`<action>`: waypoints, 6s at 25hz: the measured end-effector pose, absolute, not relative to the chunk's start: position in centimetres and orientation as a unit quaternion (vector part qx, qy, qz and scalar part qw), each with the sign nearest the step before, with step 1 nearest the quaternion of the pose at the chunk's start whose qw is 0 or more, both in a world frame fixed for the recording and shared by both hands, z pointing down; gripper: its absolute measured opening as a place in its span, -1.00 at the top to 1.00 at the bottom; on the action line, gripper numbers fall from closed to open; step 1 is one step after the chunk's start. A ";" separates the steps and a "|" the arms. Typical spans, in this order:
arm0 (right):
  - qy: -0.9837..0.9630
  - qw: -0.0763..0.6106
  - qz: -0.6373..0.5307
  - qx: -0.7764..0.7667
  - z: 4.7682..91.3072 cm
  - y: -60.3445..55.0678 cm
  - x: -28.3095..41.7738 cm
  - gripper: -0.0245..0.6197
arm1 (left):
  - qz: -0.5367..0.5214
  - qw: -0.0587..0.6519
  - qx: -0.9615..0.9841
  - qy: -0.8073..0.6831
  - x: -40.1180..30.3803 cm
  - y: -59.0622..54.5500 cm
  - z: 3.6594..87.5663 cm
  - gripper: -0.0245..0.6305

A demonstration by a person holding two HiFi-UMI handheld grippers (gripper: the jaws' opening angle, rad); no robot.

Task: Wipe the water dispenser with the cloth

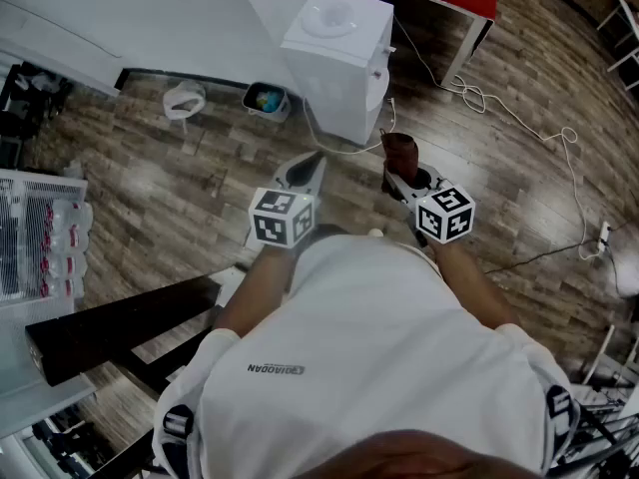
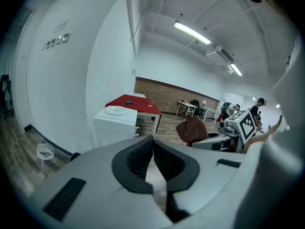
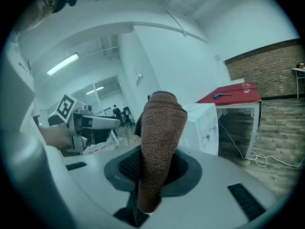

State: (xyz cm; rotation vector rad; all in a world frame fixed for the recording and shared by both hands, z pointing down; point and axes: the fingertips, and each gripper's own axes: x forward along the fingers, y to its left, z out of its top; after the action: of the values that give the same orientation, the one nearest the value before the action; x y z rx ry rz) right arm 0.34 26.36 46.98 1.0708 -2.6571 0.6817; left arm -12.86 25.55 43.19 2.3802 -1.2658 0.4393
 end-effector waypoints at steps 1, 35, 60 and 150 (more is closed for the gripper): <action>-0.898 0.098 0.231 0.362 47.1 26.3 0.5 0.70 | 0.157 0.204 0.853 -0.454 -12.8 25.5 43.2 0.92; -0.887 0.130 0.238 0.374 48.4 20.6 -2.1 0.70 | 0.172 0.206 0.851 -0.451 -16.5 20.1 44.6 0.93; -0.854 0.249 0.237 0.391 51.1 -10.9 -23.5 0.70 | 0.158 0.222 0.862 -0.428 -28.8 4.2 47.5 0.92; -0.888 0.341 0.115 0.288 61.9 -8.3 -28.0 0.70 | 0.175 0.277 0.798 -0.505 -32.0 5.3 51.1 0.92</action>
State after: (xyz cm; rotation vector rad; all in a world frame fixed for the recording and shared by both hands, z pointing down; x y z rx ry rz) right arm -28.01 -8.33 61.90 0.7504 -2.3095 0.2982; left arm -32.02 5.29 51.06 2.1430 -1.3562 0.4712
